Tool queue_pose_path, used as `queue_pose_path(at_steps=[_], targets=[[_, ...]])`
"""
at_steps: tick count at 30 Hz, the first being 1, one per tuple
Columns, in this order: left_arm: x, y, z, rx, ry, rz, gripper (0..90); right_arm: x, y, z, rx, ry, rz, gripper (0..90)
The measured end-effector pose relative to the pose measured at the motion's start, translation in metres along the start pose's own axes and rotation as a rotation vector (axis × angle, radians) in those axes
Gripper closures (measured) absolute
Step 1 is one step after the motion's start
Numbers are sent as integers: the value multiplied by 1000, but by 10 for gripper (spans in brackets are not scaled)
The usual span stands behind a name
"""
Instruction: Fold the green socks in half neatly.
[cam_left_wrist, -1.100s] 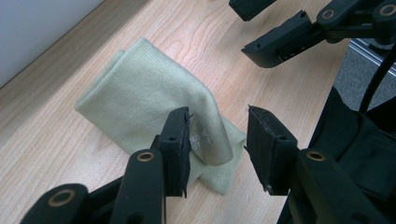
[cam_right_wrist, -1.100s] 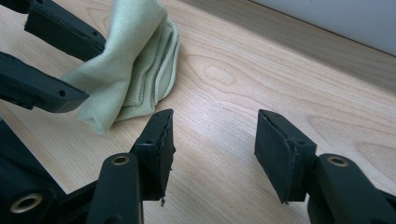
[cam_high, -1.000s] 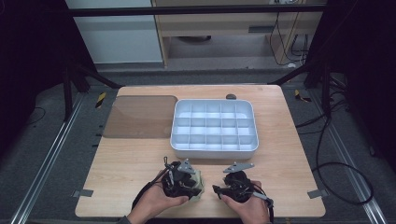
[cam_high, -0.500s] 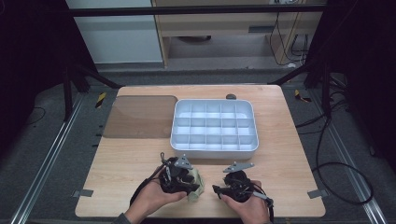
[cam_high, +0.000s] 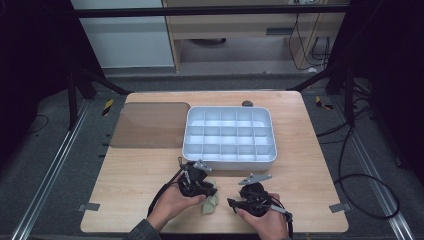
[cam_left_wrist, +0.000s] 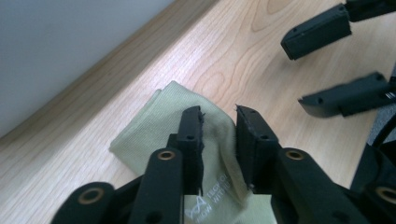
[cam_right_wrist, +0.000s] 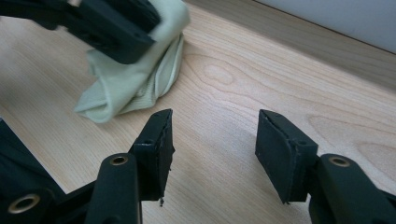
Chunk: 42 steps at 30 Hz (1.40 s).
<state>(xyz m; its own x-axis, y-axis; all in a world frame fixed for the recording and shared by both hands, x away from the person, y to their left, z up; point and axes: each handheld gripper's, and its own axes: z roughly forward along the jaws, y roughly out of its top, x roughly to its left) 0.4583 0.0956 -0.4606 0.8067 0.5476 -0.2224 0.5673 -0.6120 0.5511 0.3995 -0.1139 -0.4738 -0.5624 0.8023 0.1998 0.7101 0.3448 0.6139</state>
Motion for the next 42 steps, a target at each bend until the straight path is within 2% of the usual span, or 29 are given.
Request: queue_pose_path(at_steps=[8,11,14,16,20,28,36,40,42], targets=[[-1,1,10,23,-9,-3,773,-1,-1,-2,-1,-6,2,467],[-5,3,14,25,-8,21,773,-2,0,-2,-6,0,5,467],[-4,5,19,25,-25,2,771,-2,0,-2,-6,1,3,467],[-5,5,19,21,-28,4,761,-1,0,-1,-8,5,7,466],[-7,4,10,13,-26,1,706,-1,0,-3,-19,4,9,466],[-3,-1,-15,-21,-9,-9,656,-1,4,-7,-31,3,13,464],[-1,-4,-35,-82,-14,-20,606,3,6,-5,-36,9,20,437],[1,-9,-51,-112,32,-9,543,5,10,-6,-49,14,19,398],[6,-14,-56,-110,107,-14,471,8,13,-7,-53,21,21,369]])
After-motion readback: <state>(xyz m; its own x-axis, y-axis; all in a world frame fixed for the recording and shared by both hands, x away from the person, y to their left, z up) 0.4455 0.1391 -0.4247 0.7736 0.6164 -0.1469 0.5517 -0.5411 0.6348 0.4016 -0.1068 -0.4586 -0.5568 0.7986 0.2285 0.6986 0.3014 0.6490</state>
